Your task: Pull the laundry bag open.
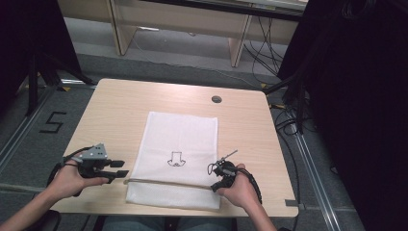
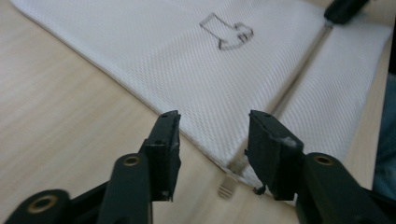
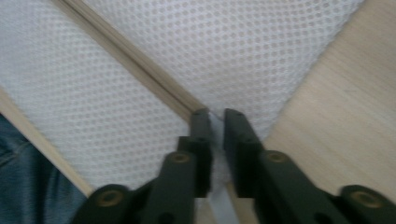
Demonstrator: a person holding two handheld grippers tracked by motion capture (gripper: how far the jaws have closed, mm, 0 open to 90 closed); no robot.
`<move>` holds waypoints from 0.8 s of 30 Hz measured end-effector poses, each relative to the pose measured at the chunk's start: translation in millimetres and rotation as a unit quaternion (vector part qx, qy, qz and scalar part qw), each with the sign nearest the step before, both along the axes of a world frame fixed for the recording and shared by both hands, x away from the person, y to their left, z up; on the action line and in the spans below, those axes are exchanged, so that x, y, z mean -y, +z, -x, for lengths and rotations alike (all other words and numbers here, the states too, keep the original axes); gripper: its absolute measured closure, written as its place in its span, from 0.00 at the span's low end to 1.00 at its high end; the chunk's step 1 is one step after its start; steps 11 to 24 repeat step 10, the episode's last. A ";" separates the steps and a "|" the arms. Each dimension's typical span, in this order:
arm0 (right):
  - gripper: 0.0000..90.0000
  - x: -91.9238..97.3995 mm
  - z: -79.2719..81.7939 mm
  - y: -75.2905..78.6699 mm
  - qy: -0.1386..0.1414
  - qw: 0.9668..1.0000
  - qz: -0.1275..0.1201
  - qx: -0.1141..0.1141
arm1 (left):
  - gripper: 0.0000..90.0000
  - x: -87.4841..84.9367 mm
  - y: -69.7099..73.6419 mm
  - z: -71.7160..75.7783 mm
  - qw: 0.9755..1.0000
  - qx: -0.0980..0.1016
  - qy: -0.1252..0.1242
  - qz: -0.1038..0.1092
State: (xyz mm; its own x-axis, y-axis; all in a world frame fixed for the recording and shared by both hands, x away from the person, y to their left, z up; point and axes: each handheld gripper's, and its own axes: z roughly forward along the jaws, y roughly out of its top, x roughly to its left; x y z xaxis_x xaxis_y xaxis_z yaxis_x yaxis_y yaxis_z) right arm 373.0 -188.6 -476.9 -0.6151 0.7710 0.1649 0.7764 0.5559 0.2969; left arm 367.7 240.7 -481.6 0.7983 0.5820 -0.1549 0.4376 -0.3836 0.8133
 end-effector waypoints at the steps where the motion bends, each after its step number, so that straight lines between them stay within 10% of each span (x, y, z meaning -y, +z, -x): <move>1: 0.78 -0.8 0.0 0.8 -0.006 1.000 -0.006 -0.006 | 0.56 -3.2 1.8 -2.2 1.000 0.004 0.007 0.010; 6: 0.69 -5.2 -1.3 10.5 -0.002 0.999 -0.011 0.046 | 0.47 -10.0 -0.9 -6.8 0.999 0.002 0.031 0.008; 24: 0.67 -14.8 1.7 14.6 -0.001 0.998 -0.039 0.057 | 0.44 -11.8 -4.8 -11.3 0.999 0.009 0.048 0.000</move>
